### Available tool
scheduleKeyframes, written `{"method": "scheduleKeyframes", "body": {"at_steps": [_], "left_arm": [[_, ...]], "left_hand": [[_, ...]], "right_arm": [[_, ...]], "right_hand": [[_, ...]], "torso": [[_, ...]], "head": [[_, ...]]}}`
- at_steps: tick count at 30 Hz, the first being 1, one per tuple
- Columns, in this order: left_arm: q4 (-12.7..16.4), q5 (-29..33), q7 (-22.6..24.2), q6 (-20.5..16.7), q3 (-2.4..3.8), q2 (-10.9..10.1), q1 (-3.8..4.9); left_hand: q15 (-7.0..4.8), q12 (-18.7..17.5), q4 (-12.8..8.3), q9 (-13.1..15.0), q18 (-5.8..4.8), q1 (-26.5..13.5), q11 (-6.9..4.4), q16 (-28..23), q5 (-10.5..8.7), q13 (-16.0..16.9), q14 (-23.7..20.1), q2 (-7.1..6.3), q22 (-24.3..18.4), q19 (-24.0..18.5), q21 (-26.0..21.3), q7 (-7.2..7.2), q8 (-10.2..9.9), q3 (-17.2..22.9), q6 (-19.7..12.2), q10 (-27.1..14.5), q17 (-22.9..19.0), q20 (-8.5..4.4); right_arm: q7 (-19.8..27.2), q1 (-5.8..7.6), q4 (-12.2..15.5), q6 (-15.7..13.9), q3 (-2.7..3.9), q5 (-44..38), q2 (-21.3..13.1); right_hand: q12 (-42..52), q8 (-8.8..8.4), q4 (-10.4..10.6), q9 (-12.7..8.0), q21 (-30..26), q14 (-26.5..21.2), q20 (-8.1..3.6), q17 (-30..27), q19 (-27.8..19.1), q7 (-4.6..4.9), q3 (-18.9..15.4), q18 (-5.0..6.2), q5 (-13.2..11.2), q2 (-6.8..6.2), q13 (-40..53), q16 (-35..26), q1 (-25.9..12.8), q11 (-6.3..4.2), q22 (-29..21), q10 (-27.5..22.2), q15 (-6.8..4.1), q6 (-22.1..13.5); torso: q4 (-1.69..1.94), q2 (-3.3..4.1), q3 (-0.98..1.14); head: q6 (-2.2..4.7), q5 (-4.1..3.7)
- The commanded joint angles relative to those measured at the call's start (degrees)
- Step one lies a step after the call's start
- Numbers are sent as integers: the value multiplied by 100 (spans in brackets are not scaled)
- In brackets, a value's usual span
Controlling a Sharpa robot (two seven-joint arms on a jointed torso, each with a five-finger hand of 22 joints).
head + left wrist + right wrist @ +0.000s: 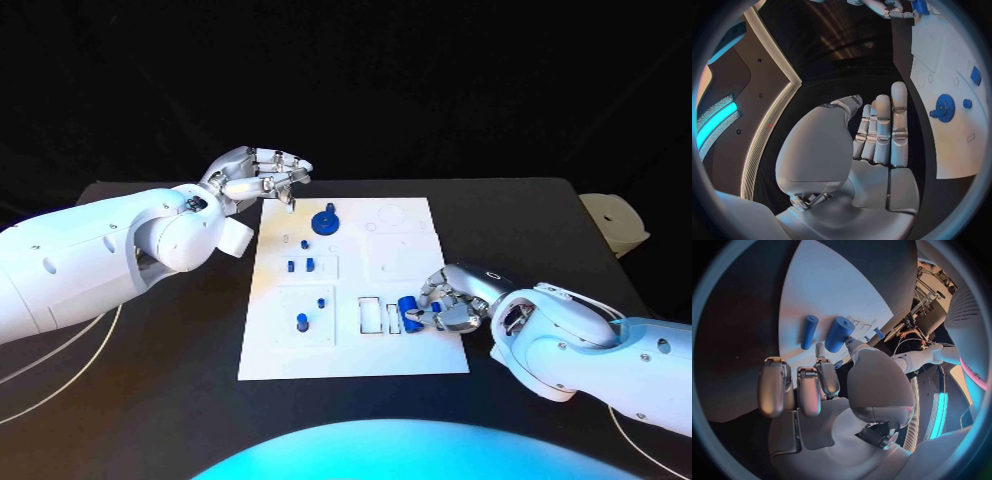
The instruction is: Assemble the parts on the task board
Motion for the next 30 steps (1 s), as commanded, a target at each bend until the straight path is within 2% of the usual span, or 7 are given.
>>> {"method": "scheduleKeyframes", "body": {"at_steps": [1,10,17,21,24,30], "left_arm": [[21,41,45,74,3,-1,3],[28,41,34,82,3,-14,3],[33,41,31,81,3,-20,3],[36,41,30,79,2,-27,3],[36,41,32,77,2,-28,3],[35,41,32,74,2,-27,3]], "left_hand": [[18,26,-9,8,35,-49,-8,13,0,7,-33,0,3,-9,-22,-4,28,37,-31,-43,7,43],[18,26,-9,8,35,-49,-8,13,0,7,-33,0,3,-9,-22,-4,28,37,-31,-43,7,43],[18,26,-9,8,35,-49,-8,13,0,7,-33,0,3,-9,-22,-4,28,37,-31,-43,7,43],[18,26,-9,8,35,-49,-8,13,0,7,-33,0,3,-9,-22,-4,28,37,-31,-43,7,43],[18,26,-9,8,35,-49,-8,13,0,7,-33,0,3,-9,-22,-4,28,37,-31,-43,7,43],[18,26,-9,8,35,-49,-8,13,0,7,-33,0,3,-9,-22,-4,28,37,-31,-43,7,43]], "right_arm": [[-123,-56,-40,287,-12,-167,57],[-147,-105,-62,329,-12,-175,148],[-165,-112,-48,178,-12,-177,145],[-176,-113,-8,-49,-11,-190,114],[-187,-112,53,-180,-8,-193,74],[-155,-50,284,-506,22,-89,-31]], "right_hand": [[-20,-16,-14,6,19,477,43,892,259,5,-35,-75,2,-4,80,28,-27,8,385,-27,45,-13],[-18,-12,-22,11,23,476,43,893,259,3,-48,-75,-4,1,85,28,-1,5,389,-27,44,0],[-8,7,-36,31,40,478,39,907,261,-11,-63,-78,29,64,105,38,93,-6,408,-21,36,55],[23,42,-65,57,83,483,26,935,272,-38,-40,-87,52,190,148,55,259,-31,450,6,16,164],[61,92,-123,83,126,489,3,963,284,-87,48,-95,-108,316,197,72,447,-72,490,41,-16,306],[108,156,-138,113,175,497,-33,1003,299,-148,147,-105,-116,418,252,95,537,-125,534,86,-58,446]], "torso": [[-1,2,1],[-10,-2,0],[-8,-3,2],[-8,-2,1],[-8,-7,-1],[-11,-7,-2]], "head": [[-11,10],[-27,-4],[-31,-1],[-30,3],[-38,0],[-32,-5]]}}
